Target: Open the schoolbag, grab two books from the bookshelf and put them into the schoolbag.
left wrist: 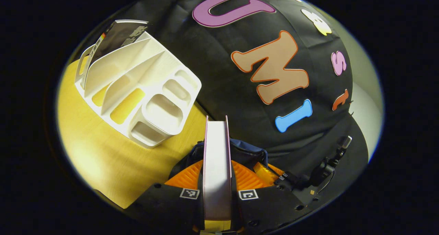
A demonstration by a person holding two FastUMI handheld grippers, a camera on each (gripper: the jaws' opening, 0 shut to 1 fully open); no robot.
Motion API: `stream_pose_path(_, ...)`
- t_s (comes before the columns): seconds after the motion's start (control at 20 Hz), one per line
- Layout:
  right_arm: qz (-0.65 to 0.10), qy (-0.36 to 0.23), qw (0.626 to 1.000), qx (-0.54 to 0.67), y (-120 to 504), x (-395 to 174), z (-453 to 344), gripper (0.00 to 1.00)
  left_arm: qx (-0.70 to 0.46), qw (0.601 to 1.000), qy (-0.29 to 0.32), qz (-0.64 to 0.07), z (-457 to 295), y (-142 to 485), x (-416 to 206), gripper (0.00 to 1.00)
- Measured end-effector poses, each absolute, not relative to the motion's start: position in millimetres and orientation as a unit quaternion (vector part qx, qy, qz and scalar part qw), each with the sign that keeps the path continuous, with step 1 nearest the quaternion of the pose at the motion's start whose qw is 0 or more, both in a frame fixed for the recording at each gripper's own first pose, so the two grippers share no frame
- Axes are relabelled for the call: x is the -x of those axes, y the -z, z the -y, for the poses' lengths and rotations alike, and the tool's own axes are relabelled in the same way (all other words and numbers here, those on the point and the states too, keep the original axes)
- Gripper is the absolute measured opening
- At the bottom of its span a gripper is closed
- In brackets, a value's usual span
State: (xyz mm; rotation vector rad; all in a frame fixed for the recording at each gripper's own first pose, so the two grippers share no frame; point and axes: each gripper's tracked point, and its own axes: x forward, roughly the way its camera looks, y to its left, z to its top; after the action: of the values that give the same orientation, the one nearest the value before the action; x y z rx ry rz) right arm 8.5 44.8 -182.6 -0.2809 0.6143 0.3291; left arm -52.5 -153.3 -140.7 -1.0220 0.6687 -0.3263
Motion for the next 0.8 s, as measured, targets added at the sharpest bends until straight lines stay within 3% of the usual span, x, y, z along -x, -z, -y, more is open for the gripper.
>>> stream_pose_path(0.3, -0.292, -0.163, 0.934, 0.128, 181, -7, -41, 0.03, 0.533, 0.786, 0.107, -0.296, 184, 174, 57, 0.27)
stream_pose_path(0.8, -0.274, -0.194, 0.936, 0.108, 183, 4, -47, 0.03, 0.560, 0.783, 0.064, -0.264, 235, 216, 45, 0.28)
